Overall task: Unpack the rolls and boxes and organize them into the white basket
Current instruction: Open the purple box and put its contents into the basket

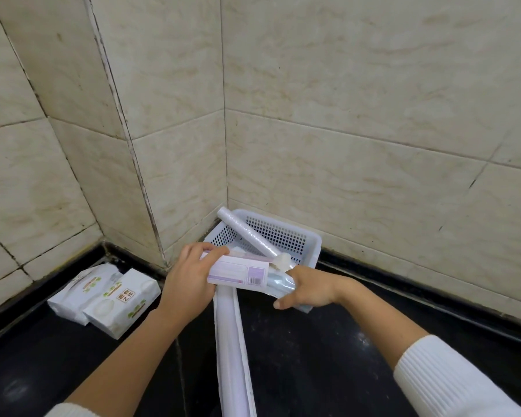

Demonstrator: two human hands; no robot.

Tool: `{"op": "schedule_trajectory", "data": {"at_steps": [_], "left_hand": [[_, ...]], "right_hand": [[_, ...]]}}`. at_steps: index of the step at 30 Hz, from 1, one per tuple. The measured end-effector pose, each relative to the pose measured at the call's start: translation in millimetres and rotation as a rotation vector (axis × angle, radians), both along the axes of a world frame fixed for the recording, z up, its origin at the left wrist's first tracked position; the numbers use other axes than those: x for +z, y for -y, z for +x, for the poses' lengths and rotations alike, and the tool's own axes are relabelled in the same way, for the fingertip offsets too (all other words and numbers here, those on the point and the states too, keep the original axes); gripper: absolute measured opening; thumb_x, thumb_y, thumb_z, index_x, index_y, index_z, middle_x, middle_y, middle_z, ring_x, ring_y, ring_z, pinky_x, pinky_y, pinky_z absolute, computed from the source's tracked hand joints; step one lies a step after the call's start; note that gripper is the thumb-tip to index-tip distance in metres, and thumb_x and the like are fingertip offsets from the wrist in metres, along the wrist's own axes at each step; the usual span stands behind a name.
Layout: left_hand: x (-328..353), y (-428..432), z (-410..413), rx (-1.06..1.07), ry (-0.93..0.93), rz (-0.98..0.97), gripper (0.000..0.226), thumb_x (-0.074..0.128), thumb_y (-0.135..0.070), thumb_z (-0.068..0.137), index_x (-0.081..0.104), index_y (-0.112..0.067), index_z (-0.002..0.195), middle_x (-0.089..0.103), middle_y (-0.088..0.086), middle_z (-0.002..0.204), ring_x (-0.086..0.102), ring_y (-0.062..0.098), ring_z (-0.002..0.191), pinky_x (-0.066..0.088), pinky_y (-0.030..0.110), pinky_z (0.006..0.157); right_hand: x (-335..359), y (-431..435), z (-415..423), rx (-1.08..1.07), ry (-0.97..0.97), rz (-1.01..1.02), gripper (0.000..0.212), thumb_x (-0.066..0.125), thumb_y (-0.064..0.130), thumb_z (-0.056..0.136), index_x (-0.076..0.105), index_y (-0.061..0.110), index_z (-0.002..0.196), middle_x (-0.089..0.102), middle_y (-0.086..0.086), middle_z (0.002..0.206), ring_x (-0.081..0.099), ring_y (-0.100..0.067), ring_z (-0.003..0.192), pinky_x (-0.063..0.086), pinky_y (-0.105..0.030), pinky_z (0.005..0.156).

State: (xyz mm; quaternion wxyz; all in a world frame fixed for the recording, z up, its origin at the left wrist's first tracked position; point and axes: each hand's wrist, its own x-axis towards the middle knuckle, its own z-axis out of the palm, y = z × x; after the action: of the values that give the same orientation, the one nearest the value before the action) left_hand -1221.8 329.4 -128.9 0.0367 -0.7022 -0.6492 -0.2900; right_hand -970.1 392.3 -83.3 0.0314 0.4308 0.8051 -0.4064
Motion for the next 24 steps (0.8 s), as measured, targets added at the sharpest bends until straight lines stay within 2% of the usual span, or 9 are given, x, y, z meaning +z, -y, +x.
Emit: {"op": "schedule_trajectory", "data": {"at_steps": [2,5,7,9,11,13,17,21,24], "left_hand": [[-9.3,0.3,-2.5,0.03,0.058,-0.027,0.051,0.073,-0.013,0.073,0.059,-0.026,0.12,0.057,0.003,0.117,0.045,0.024,0.113,0.052,0.039,0.075],[-21.9,1.2,-3.4,0.086,0.168,-0.09,0.049,0.072,-0.015,0.077,0.058,-0.026,0.123,0.057,0.004,0.115,0.043,0.025,0.11,0.048,0.042,0.081],[-27.6,1.6,4.1,0.083,0.216,-0.109,0.049,0.071,-0.015,0.078,0.057,-0.026,0.123,0.057,0.003,0.115,0.043,0.025,0.109,0.046,0.04,0.081],[-31.3,3.2,22.4,0.033,0.231,-0.116,0.049,0.069,-0.015,0.076,0.057,-0.026,0.122,0.056,0.0,0.115,0.044,0.024,0.109,0.046,0.038,0.081],[-38.6,7.6,51.2,-0.099,0.172,-0.168,0.052,0.066,-0.019,0.076,0.053,-0.031,0.125,0.053,-0.006,0.117,0.043,0.018,0.112,0.048,0.035,0.083],[-51.8,15.1,85.8,-0.267,0.098,-0.266,0.058,0.061,-0.023,0.075,0.047,-0.035,0.13,0.049,-0.008,0.122,0.04,0.014,0.117,0.046,0.03,0.089],[-80.5,23.0,147.2,-0.451,-0.053,-0.408,0.064,0.057,-0.02,0.075,0.037,-0.032,0.134,0.042,-0.001,0.132,0.035,0.02,0.125,0.041,0.032,0.098],[-103.5,28.7,184.3,-0.513,-0.227,-0.558,0.073,0.055,-0.02,0.084,0.02,-0.025,0.149,0.021,0.013,0.152,0.014,0.028,0.143,0.01,0.039,0.119],[-112.6,30.2,188.2,-0.637,-0.186,-0.756,0.088,0.062,-0.032,0.084,0.005,-0.028,0.152,0.004,0.012,0.159,-0.003,0.027,0.147,-0.002,0.042,0.12]], "right_hand": [[0.3,-2.5,20.1,-0.012,0.008,0.035,0.02,0.071,0.03,0.081,0.052,0.035,0.075,0.059,0.013,0.076,0.059,-0.012,0.078,0.048,-0.03,0.074],[-0.2,-4.0,56.6,-0.091,-0.09,-0.04,0.025,0.065,0.025,0.087,0.058,0.032,0.064,0.061,0.012,0.057,0.057,-0.003,0.057,0.048,-0.028,0.067],[-1.7,-3.0,79.1,-0.266,-0.213,-0.097,0.012,0.066,0.031,0.087,0.065,0.022,0.079,0.065,0.0,0.064,0.062,-0.01,0.06,0.05,-0.028,0.062],[-5.6,-7.2,96.0,-0.483,-0.376,-0.126,0.024,0.07,0.032,0.085,0.066,0.012,0.097,0.071,-0.006,0.074,0.069,-0.017,0.069,0.055,-0.036,0.067],[-10.8,-13.0,106.0,-0.639,-0.451,-0.095,0.026,0.073,0.031,0.083,0.065,0.011,0.099,0.074,-0.006,0.076,0.072,-0.019,0.071,0.058,-0.041,0.074],[-16.5,-16.5,110.4,-0.71,-0.475,-0.069,0.024,0.074,0.029,0.081,0.064,0.014,0.098,0.075,-0.005,0.075,0.072,-0.018,0.069,0.059,-0.037,0.069],[-33.4,-20.3,106.5,-0.731,-0.415,-0.049,0.018,0.074,0.021,0.078,0.064,0.016,0.092,0.073,-0.009,0.077,0.072,-0.018,0.066,0.058,-0.029,0.058],[-53.9,-27.7,88.2,-0.658,-0.318,-0.073,0.018,0.071,0.014,0.079,0.063,0.014,0.094,0.068,-0.011,0.076,0.067,-0.02,0.065,0.057,-0.033,0.06],[-63.5,-41.0,73.7,-0.583,-0.285,-0.065,0.017,0.068,0.012,0.078,0.065,0.008,0.093,0.065,-0.007,0.069,0.062,-0.018,0.059,0.055,-0.031,0.057]]}}
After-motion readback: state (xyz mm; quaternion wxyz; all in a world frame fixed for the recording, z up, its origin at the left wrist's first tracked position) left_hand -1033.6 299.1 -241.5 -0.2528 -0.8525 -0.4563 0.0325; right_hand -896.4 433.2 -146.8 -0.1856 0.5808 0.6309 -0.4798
